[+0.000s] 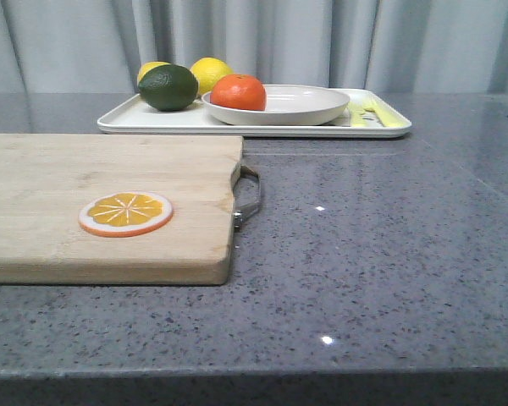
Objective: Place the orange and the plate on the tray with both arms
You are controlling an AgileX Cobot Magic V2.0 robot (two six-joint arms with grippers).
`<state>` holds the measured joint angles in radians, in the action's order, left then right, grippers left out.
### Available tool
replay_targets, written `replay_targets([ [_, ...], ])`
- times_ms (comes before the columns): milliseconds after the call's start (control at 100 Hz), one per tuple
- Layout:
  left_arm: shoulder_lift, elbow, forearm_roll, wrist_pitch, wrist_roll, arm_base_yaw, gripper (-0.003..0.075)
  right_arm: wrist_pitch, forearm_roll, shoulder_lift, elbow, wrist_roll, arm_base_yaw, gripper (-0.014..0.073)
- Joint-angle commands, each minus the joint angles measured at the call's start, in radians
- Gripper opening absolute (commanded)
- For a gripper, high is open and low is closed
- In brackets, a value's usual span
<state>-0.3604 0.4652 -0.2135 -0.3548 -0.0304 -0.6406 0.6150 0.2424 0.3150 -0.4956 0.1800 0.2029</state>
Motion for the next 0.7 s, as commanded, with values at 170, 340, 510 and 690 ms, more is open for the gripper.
replay_targets([
  [170, -0.006, 0.022, -0.012, 0.075, -0.004, 0.001, -0.0020, -0.076, 0.000, 0.006, -0.025, 0.014, -0.002, -0.0068],
  [340, -0.006, -0.044, 0.065, 0.166, -0.004, 0.020, -0.0020, -0.076, 0.000, 0.006, -0.025, 0.014, -0.002, -0.0068],
  [510, -0.004, -0.189, 0.070, 0.408, -0.004, 0.107, -0.0020, -0.076, 0.000, 0.006, -0.025, 0.014, -0.002, -0.0068],
  [690, 0.088, -0.284, 0.070, 0.469, -0.004, 0.200, -0.0020, -0.076, 0.000, 0.006, -0.025, 0.014, -0.002, -0.0068],
])
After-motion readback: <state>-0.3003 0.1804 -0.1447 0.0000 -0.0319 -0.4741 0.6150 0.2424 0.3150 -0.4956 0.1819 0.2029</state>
